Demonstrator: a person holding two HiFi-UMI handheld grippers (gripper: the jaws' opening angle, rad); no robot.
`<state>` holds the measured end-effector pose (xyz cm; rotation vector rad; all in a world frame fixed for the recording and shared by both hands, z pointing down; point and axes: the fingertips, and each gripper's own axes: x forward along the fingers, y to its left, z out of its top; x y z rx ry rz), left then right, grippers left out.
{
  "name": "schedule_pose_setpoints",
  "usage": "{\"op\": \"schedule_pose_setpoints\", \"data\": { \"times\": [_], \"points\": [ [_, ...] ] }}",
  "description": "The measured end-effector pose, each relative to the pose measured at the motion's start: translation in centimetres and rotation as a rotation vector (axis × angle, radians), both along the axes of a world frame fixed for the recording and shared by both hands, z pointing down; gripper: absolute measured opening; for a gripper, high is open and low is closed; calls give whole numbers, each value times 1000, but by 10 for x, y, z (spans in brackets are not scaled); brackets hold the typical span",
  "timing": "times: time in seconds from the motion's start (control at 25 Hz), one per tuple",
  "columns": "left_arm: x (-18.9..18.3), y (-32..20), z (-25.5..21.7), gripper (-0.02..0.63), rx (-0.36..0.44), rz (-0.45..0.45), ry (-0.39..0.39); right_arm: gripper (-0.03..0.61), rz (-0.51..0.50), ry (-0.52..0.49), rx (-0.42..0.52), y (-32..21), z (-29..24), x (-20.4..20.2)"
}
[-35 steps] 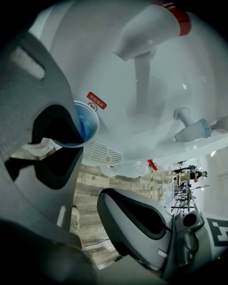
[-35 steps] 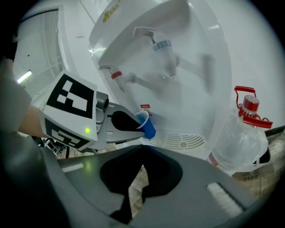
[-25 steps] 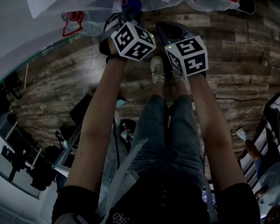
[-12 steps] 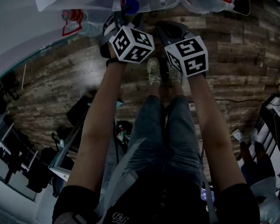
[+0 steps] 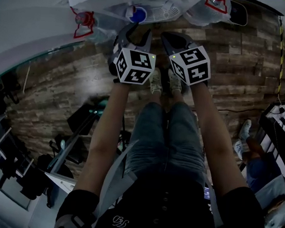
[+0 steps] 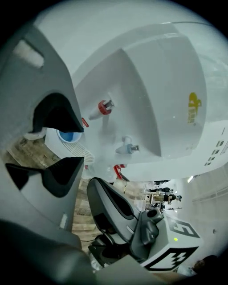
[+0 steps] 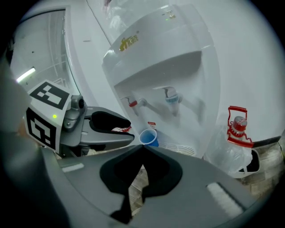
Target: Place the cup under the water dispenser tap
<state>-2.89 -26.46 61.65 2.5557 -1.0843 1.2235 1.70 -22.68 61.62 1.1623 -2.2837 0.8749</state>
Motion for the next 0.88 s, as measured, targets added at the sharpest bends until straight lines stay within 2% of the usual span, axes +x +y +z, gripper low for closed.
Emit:
{"op": "schedule_pose_setpoints", "data": {
  "times": [0.36, 0.48, 0.68, 0.88],
  "points": [
    [0, 12, -72, 178, 70, -67, 106, 0, -4, 3, 57, 5, -56, -5],
    [-4, 12, -102, 178, 97, -104, 176, 0, -4, 4, 88, 4, -79, -6],
    [-19, 11, -163, 176, 140, -197, 339, 0, 10, -15, 120, 20, -115, -12],
    [-27, 10, -206, 164, 172, -226, 407, 0, 3, -36, 131, 25, -142, -20]
  ]
}}
